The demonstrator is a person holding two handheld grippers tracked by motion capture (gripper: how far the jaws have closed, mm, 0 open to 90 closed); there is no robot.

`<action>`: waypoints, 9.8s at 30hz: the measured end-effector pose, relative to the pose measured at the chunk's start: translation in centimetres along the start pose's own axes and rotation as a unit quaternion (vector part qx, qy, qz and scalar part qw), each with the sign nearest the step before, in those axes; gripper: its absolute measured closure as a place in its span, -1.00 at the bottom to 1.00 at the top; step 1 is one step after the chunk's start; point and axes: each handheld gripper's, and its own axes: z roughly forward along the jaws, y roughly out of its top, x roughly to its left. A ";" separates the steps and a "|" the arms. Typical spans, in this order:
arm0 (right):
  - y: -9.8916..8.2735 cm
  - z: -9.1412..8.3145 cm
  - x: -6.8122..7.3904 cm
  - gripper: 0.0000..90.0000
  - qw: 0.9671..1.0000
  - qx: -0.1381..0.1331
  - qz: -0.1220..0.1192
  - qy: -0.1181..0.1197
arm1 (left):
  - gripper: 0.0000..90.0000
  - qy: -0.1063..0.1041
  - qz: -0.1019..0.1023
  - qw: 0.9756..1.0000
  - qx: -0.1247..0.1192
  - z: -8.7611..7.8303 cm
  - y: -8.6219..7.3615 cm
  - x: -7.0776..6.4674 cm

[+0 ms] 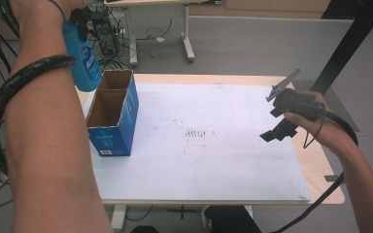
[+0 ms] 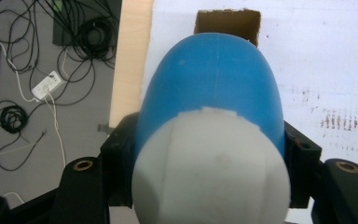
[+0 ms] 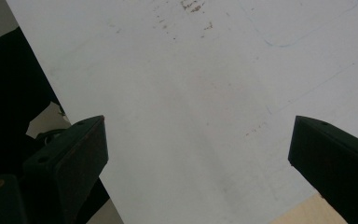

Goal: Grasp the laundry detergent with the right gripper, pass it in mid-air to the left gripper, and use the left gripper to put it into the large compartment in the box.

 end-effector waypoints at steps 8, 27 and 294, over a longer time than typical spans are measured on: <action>-0.2 0.0 0.1 -0.90 1.000 -0.001 -0.001 -0.004 | -0.17 -0.010 0.002 1.000 0.011 2.1 0.0 -0.3; -0.4 0.5 0.2 -0.90 1.000 -0.002 0.003 -0.007 | -0.17 -0.025 0.005 0.999 0.030 7.8 -0.9 -0.8; 0.0 0.4 0.3 -0.89 0.999 0.029 -0.004 -0.033 | -0.27 -0.025 0.053 0.997 0.048 23.1 -6.1 -3.8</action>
